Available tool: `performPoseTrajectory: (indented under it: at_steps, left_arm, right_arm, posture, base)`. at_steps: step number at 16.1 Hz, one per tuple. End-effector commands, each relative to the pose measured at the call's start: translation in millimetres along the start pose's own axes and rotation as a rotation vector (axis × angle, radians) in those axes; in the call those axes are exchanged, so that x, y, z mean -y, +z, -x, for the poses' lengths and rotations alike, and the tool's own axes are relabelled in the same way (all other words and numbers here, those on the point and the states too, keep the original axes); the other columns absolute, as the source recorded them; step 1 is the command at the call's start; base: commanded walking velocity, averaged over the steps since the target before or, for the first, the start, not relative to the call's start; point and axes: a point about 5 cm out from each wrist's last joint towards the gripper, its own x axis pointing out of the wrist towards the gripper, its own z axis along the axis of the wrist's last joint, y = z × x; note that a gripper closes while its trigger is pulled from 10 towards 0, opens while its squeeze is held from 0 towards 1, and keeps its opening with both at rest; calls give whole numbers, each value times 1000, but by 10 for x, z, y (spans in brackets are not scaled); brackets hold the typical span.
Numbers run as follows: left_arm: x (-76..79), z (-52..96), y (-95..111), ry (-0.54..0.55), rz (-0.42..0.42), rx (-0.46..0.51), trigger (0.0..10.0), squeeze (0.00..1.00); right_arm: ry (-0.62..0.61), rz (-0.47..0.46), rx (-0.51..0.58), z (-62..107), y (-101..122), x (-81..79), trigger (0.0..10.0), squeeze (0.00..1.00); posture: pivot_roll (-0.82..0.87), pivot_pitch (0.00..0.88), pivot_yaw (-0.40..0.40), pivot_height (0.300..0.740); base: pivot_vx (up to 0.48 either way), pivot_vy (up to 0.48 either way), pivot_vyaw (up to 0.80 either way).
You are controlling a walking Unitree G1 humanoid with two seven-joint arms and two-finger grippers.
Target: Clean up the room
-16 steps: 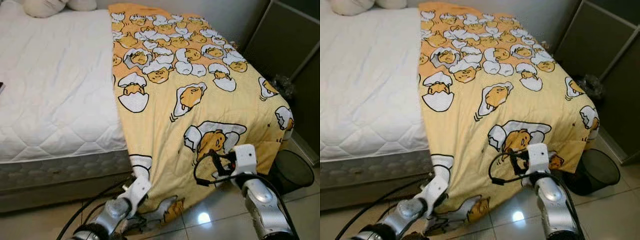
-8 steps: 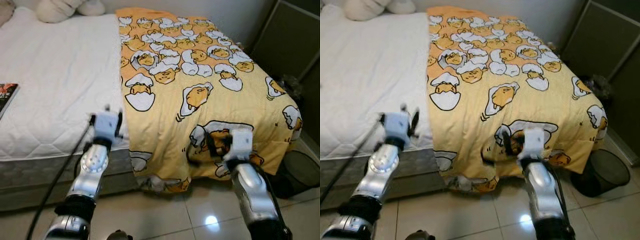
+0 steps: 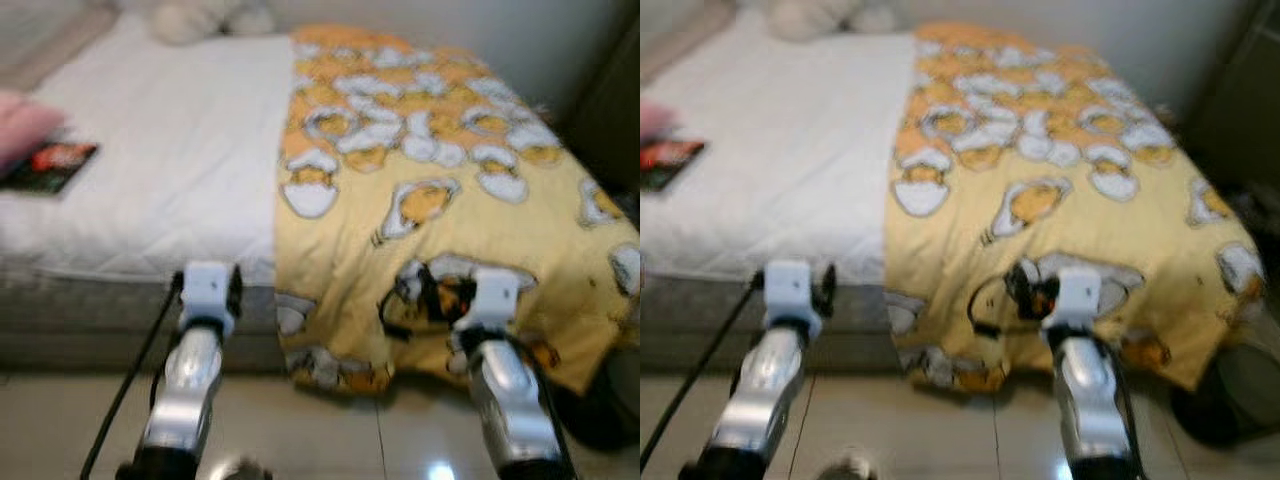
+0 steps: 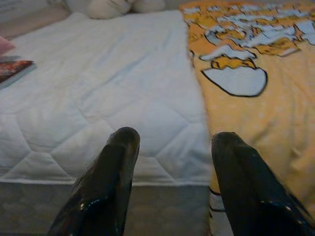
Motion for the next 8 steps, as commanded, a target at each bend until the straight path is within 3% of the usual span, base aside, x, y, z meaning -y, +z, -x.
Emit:
performPoseTrajectory:
  at_steps: [1, 4, 8]
  left_arm:
    - [14, -48, 23, -20, -24, -15, 10000, 1000]
    - [-15, -146, 70, -46, -37, -24, 10000, 1000]
    - [8, -166, 183, -85, -38, 22, 10000, 1000]
  right_arm:
    - [-21, -9, 35, -30, 89, 22, 10000, 0]
    - [-21, -6, 33, -24, 89, 3, 10000, 0]
    - [-11, 3, 25, 13, 76, 20, 10000, 0]
  posture:
    - [59, 0, -42, 740]
    - [60, 0, -45, 740]
    - [54, 0, -53, 740]
  base:
    - [0, 0, 606]
    - [0, 0, 604]
    - [0, 0, 606]
